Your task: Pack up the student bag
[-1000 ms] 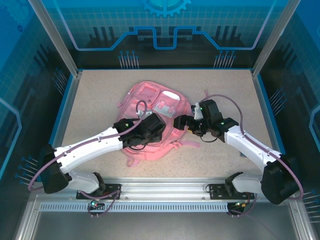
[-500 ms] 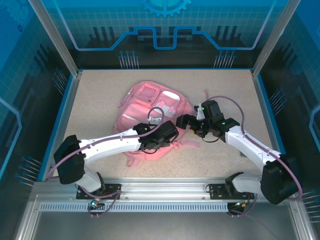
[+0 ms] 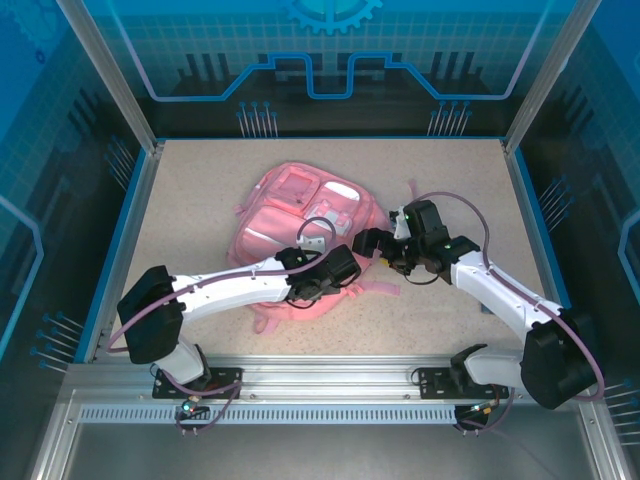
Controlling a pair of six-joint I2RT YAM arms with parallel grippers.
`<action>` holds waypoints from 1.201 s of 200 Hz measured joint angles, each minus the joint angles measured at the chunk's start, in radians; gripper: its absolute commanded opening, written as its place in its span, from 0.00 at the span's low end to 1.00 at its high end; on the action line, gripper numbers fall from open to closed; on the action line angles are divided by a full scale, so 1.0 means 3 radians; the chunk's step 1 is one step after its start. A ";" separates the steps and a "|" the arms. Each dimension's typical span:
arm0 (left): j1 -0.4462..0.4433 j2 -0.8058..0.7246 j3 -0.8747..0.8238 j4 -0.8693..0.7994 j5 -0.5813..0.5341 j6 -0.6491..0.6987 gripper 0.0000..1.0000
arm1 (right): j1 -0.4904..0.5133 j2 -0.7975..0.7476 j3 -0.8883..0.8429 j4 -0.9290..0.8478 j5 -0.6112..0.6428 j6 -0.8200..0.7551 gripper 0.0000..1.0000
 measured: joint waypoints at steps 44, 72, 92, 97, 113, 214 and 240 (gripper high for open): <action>-0.0019 -0.0001 -0.0060 0.0048 -0.0029 -0.0003 0.00 | 0.0000 0.0127 0.0000 0.0145 -0.0165 0.0217 0.90; -0.0019 -0.0069 -0.0160 0.0136 -0.0029 0.0023 0.00 | 0.0034 0.0327 0.0001 0.0356 -0.0301 0.0459 0.82; -0.0018 -0.0209 -0.0304 0.0252 -0.0031 0.0093 0.00 | 0.0131 0.0514 0.0032 0.0520 -0.0379 0.0628 0.66; -0.0018 -0.0248 -0.0338 0.0273 -0.0031 0.0109 0.00 | 0.0165 0.0566 0.0042 0.0572 -0.0397 0.0682 0.63; -0.0011 -0.0338 -0.0426 0.0336 -0.0028 0.0154 0.00 | 0.0271 0.0726 0.0109 0.0669 -0.0455 0.0768 0.59; 0.0023 -0.0366 -0.0486 0.0415 0.0004 0.0242 0.00 | 0.0553 0.1227 0.0501 0.0787 -0.0504 0.0820 0.17; 0.0061 -0.0380 -0.0496 0.0408 0.0060 0.0304 0.00 | 0.0573 0.1241 0.0643 0.0509 -0.0338 0.0687 0.09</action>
